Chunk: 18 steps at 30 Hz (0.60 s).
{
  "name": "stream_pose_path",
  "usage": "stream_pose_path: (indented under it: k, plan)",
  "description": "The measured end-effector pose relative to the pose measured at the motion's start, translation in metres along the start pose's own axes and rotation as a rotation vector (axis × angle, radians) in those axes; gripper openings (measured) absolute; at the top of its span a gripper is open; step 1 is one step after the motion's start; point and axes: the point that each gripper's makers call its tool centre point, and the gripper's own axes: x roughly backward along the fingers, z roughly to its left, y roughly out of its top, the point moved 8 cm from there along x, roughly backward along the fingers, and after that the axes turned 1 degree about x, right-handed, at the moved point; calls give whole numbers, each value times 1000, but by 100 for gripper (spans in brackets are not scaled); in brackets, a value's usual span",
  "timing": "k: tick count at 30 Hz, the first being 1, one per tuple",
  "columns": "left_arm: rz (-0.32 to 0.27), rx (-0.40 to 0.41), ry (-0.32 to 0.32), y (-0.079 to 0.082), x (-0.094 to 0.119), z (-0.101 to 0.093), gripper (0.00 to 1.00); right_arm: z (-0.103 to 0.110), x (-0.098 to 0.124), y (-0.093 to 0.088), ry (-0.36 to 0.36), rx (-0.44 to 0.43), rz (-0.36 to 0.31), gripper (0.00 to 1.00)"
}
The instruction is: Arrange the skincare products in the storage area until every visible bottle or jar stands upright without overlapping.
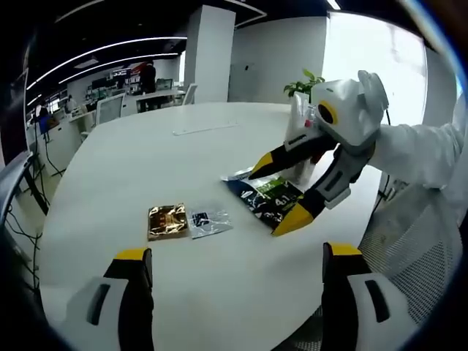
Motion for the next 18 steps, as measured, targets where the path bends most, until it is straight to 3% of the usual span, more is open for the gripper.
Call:
stream_pose_path:
  k: [11,18]
  plan:
    - [7,-2,-3,-1,0,1,89,-7,-37,3,80,-30,19,60]
    - [12,-8,0,-2,-1,2,89,-14,-53,8,100,-34,17,55]
